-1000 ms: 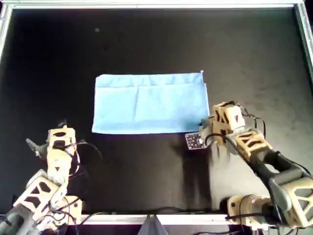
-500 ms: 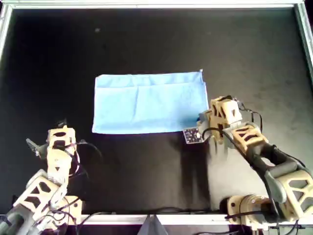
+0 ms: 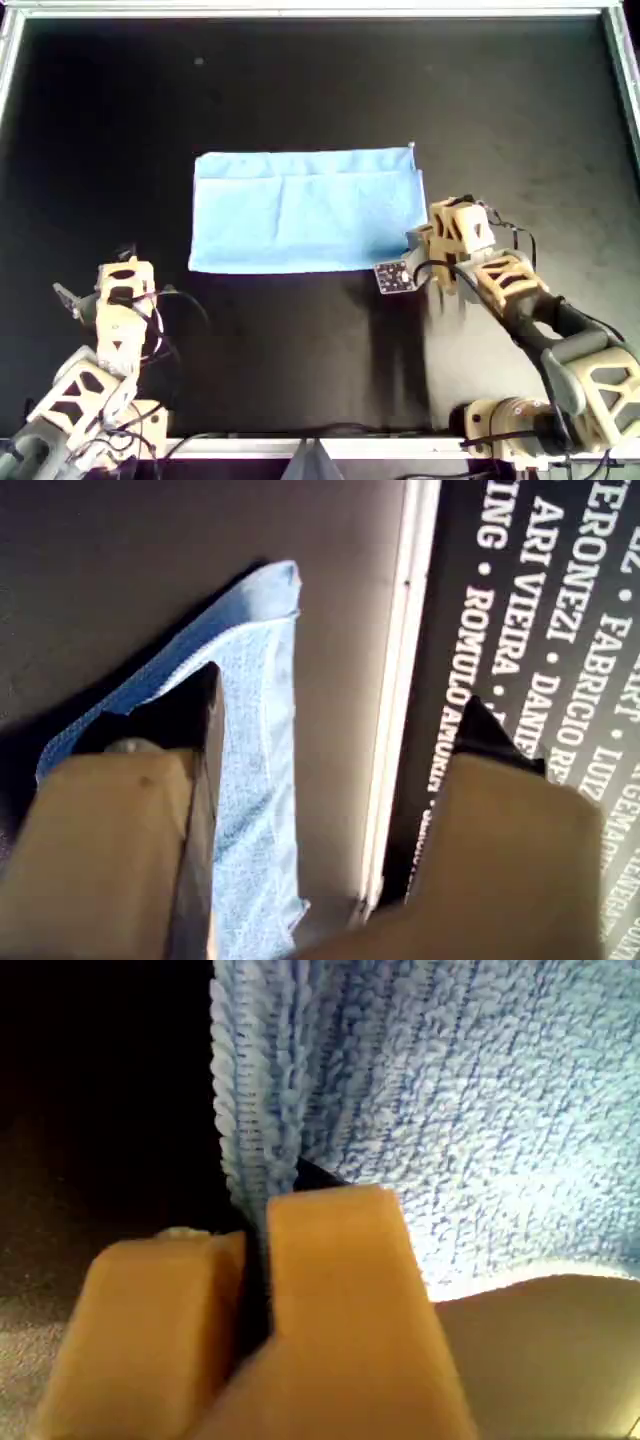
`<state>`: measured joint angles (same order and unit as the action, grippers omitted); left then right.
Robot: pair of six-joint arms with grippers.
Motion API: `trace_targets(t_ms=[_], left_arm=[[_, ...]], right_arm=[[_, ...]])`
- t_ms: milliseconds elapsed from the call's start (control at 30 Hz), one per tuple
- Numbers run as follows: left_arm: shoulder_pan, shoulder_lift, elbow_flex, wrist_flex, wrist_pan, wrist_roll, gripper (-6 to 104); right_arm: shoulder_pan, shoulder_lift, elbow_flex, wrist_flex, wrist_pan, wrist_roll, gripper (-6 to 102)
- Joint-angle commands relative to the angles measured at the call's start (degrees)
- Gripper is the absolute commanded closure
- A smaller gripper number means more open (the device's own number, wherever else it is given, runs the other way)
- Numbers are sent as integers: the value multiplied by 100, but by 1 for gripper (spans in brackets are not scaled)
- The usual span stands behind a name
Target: Fold a cloth
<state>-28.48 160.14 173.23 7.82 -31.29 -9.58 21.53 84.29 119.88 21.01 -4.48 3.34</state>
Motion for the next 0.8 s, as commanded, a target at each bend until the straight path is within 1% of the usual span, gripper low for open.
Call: trace_targets(t_ms=[0, 167, 333, 467, 500, 533, 767], left_arm=[[-26, 35, -70, -35, -44, 35, 16], [-26, 44, -70, -35, -44, 35, 16], [-26, 79, -70, -35, -44, 9, 16], [-26, 44, -70, -35, -44, 9, 16], [-26, 35, -70, -35, -44, 9, 16], [-26, 35, -70, -35, -44, 9, 16], [-26, 26, -70, -35, -44, 26, 16]], right_arm=[[79, 413, -343, -211, -53, 35, 95], [264, 1178, -352, -211, -53, 35, 95], [817, 1450, -510, -220, -53, 35, 95], [1178, 1187, -1116, -220, -44, 35, 95], [1266, 1055, -1318, -220, -44, 18, 95], [1336, 914, -1556, -220, -44, -44, 95], [1696, -686, -3305, -220, -53, -53, 95]])
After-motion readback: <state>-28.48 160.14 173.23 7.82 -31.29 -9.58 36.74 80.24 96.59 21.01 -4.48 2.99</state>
